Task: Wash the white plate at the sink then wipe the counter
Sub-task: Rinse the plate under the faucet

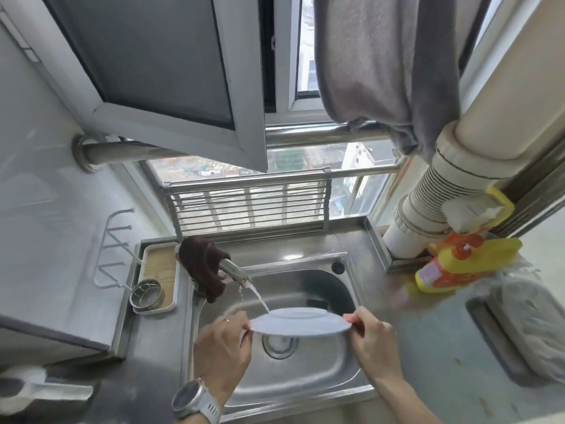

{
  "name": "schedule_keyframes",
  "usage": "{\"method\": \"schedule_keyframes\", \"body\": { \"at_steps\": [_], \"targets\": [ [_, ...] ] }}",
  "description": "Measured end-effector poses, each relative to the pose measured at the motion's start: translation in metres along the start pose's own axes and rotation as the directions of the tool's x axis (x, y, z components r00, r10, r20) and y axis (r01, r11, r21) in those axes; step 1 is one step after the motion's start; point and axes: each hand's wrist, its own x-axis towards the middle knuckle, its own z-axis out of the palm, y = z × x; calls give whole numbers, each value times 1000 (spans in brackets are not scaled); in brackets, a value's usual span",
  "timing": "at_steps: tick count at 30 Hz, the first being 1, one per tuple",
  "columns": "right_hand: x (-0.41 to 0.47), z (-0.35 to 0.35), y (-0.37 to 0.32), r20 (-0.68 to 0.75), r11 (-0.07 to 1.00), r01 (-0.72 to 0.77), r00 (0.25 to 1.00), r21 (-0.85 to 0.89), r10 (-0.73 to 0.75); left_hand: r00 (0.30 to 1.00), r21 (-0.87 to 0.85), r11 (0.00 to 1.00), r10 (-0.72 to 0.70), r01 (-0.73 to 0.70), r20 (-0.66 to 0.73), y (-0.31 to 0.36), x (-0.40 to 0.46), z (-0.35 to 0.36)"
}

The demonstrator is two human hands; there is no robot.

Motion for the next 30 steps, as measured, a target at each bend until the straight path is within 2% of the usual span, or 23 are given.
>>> {"method": "schedule_keyframes", "body": {
  "at_steps": [1,3,5,9,15,18,20,23,27,30],
  "targets": [
    [0,0,3,19,1000,-16,1000,0,16,999,-12,1000,-4,5,37,3,2,0],
    [-2,-3,9,26,999,-28,999,15,28,1000,-24,1000,7,-6,26,9,1,2],
    [0,-8,14,24,997,-44,999,57,43,1000,5,1000,1,-1,-27,22,3,3],
    [5,-29,28,-13,987,-63,998,146,65,996,-57,998,-15,10,-88,45,9,9],
    [26,-81,62,-88,935,-115,984,335,152,982,-396,917,-104,34,-155,131,43,22],
    [36,-107,95,-129,916,-160,967,369,221,974,-524,826,-224,210,37,178,59,51],
    [36,-121,126,-122,905,-255,942,341,312,945,-526,786,-256,326,203,205,61,77],
    [25,-132,178,-64,873,-398,900,281,431,880,-469,758,-293,452,374,235,50,120],
    [13,-136,228,27,836,-518,852,183,522,788,-389,728,-335,565,517,261,27,167],
    [13,-140,250,31,817,-554,830,160,557,767,-386,707,-350,593,537,275,17,186]
  ]
}}
